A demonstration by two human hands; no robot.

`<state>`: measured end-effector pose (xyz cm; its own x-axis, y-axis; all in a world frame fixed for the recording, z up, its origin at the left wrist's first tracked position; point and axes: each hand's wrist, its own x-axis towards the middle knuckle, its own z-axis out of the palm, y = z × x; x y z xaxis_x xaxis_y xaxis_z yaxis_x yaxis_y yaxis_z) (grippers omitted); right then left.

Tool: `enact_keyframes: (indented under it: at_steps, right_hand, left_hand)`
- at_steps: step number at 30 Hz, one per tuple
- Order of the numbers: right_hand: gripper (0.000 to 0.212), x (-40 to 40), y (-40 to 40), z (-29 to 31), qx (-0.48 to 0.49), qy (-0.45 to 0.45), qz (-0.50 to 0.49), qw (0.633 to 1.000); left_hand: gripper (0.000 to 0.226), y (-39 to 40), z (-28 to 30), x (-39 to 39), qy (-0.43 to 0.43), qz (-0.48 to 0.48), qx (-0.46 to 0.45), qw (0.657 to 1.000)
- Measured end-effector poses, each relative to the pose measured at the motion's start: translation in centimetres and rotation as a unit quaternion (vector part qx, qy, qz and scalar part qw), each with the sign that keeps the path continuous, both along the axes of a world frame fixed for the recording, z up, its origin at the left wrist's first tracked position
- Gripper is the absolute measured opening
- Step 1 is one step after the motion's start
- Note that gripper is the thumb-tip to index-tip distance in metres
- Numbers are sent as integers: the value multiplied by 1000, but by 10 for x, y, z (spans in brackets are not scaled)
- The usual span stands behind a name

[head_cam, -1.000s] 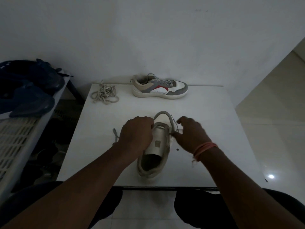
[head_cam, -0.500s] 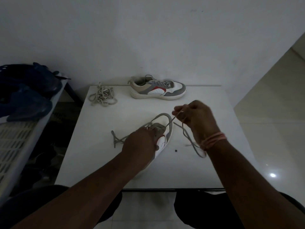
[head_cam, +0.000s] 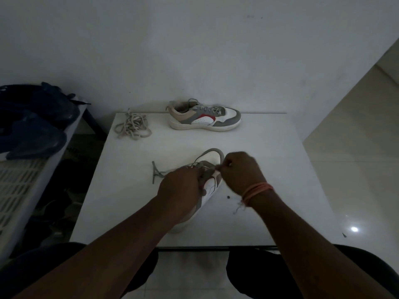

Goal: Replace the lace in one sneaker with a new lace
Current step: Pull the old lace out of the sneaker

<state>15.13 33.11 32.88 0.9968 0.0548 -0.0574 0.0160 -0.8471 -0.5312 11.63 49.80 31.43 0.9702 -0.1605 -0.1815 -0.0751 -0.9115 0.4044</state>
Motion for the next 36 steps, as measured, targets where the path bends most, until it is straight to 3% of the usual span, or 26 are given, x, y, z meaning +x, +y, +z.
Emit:
enact_keyframes:
  at_steps: [2, 5, 6, 7, 9, 10, 12, 15, 18, 21, 23, 24, 25, 26, 27, 28, 29, 30, 31, 32, 33, 34, 36]
  right_hand:
    - [23, 7, -15, 27, 91, -94, -77, 988]
    - [33, 9, -35, 56, 247, -252, -210, 912]
    - [36, 8, -37, 56, 240, -257, -232, 907]
    - [38, 7, -38, 50, 176, -226, -227, 931]
    - [40, 5, -38, 26, -18, -67, -145, 987]
    - [38, 2, -34, 14, -87, 6, -100, 991]
    - [42, -5, -23, -2, -126, 68, -29, 989]
    - [50, -10, -1, -16, -114, 16, 52, 992]
    - [24, -11, 8, -24, -157, -43, 71, 984]
    - [16, -10, 9, -23, -134, -34, 52, 989]
    - [10, -4, 6, -11, -6, -36, 17, 999]
    - [9, 0, 3, -1, 110, -39, -5, 993]
    - [10, 4, -3, 11, 258, -37, -28, 965]
    - [13, 7, -8, 23, 417, -28, -40, 908]
    - [16, 8, -13, 36, 562, -11, -44, 826]
    - [19, 9, -16, 44, 665, 16, -46, 746]
    - [21, 9, -19, 49, 701, 34, -67, 709]
    - [25, 10, -19, 48, 671, 37, -104, 734]
    - [30, 10, -18, 43, 570, 20, -127, 812]
    - [34, 11, -18, 30, 413, -4, -123, 902]
    - [34, 8, -16, 16, 245, -17, -90, 965]
    - [35, 4, -11, 5, 116, -9, -43, 992]
    - [35, -6, 0, -13, 11, 41, 30, 999]
  left_hand:
    - [53, 1, 1, 0, -7, 2, 48, 999]
    - [52, 2, 1, 2, 4, 4, 73, 997]
    - [53, 2, 2, 2, 1, 5, 77, 997]
    - [52, 2, 1, 2, 1, 8, 81, 997]
    - [50, 0, 1, 2, -6, 4, 98, 995]
    - [49, -2, 1, 2, -8, 1, 104, 995]
    - [45, -3, 3, 0, -17, -4, 108, 994]
    - [41, -2, 4, -1, -23, 0, 104, 994]
    - [39, -2, 4, -2, -27, 4, 97, 995]
    - [40, -1, 5, -2, -31, 2, 94, 995]
    - [43, 0, 6, -1, -31, 8, 80, 996]
    - [46, 2, 5, -1, -29, 7, 76, 997]
    - [49, 3, 3, 1, -21, 7, 75, 997]
    - [52, 4, 1, 3, -12, 11, 74, 997]
    - [54, 5, -1, 5, 0, 20, 68, 997]
    - [55, 6, -3, 6, 10, 30, 59, 998]
    - [56, 5, -4, 7, 10, 36, 54, 998]
    - [55, 4, -4, 7, 4, 37, 57, 998]
    - [54, 4, -4, 7, -4, 32, 67, 997]
    - [52, 3, -4, 6, -14, 23, 77, 997]
    - [49, 3, -4, 6, -24, 15, 88, 996]
    - [47, 2, -3, 5, -35, 10, 94, 995]
    - [45, 1, -1, 4, -45, 14, 92, 995]
